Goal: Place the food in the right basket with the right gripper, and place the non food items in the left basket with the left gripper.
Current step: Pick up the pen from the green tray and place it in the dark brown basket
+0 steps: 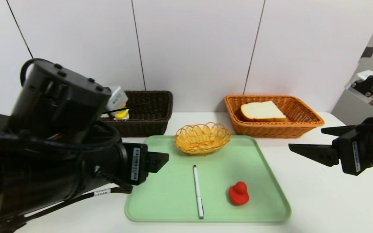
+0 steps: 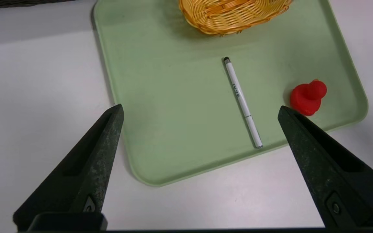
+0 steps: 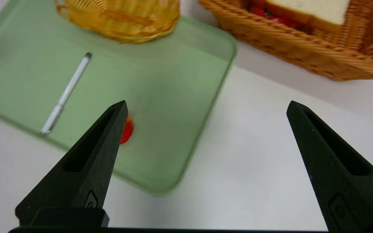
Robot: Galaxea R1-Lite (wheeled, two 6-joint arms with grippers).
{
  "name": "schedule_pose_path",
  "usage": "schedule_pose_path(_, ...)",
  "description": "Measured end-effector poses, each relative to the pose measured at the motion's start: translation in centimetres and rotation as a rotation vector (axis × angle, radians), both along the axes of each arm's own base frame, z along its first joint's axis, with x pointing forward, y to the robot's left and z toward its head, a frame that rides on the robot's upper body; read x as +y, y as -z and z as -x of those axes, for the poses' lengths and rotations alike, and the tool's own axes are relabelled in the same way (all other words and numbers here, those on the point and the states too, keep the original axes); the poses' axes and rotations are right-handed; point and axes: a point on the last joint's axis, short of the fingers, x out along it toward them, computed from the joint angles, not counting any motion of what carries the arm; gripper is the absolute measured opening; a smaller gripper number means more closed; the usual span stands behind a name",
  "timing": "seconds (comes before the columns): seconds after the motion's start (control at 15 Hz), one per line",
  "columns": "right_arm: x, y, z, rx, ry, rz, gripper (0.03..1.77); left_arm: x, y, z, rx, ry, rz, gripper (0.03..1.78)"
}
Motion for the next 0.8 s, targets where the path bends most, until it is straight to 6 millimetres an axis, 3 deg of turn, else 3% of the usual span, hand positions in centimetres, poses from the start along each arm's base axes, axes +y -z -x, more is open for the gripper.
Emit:
schedule_pose_path(0.47, -2.1, 1.5, 0.2, 0.042, 0.2, -0.025, 1.7, -6.6, 1.5, -2.7, 0.164, -0.004, -0.137, 1.69)
schedule_pose_path(0.8, -2.3, 1.7, 0.4, 0.119, 0.216, -0.069, 1.7, -10.5, 3.3, -4.4, 0.251, -0.019, -0.218, 1.69)
